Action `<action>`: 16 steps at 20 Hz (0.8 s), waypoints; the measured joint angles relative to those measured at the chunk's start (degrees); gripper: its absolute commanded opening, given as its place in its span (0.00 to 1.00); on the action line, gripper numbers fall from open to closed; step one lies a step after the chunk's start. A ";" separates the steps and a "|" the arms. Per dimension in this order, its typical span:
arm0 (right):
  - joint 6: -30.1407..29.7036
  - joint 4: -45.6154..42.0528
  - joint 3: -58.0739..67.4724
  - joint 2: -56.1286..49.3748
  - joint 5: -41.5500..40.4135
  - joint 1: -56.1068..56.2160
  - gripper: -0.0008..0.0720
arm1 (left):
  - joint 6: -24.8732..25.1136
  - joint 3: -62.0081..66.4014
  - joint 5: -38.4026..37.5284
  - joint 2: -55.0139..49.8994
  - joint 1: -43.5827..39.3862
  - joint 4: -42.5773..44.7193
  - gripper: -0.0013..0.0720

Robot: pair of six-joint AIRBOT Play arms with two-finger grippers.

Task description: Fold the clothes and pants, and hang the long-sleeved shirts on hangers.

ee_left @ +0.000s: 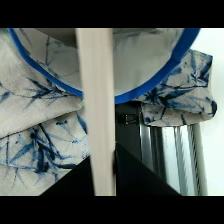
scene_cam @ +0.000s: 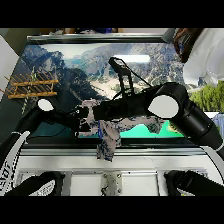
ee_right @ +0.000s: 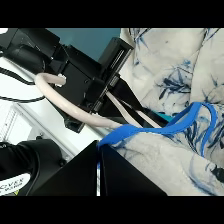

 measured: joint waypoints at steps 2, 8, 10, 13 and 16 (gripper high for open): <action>0.00 0.07 0.00 -0.46 -0.33 0.17 0.04 | 0.00 0.00 0.00 0.00 0.00 0.00 0.04; -0.61 0.09 0.00 -1.22 -0.50 0.28 0.38 | -0.09 0.00 -0.20 0.00 0.00 0.00 0.04; -1.05 0.09 0.00 -1.27 -0.02 0.28 0.38 | -0.09 0.00 -0.24 0.00 0.00 0.02 0.04; -1.33 0.11 0.00 -1.29 0.46 0.28 0.58 | -0.09 0.00 -0.42 0.00 0.00 0.02 0.04; -2.36 0.57 0.00 -1.25 1.81 0.26 0.66 | -0.09 0.00 -0.66 0.00 -0.02 0.02 0.04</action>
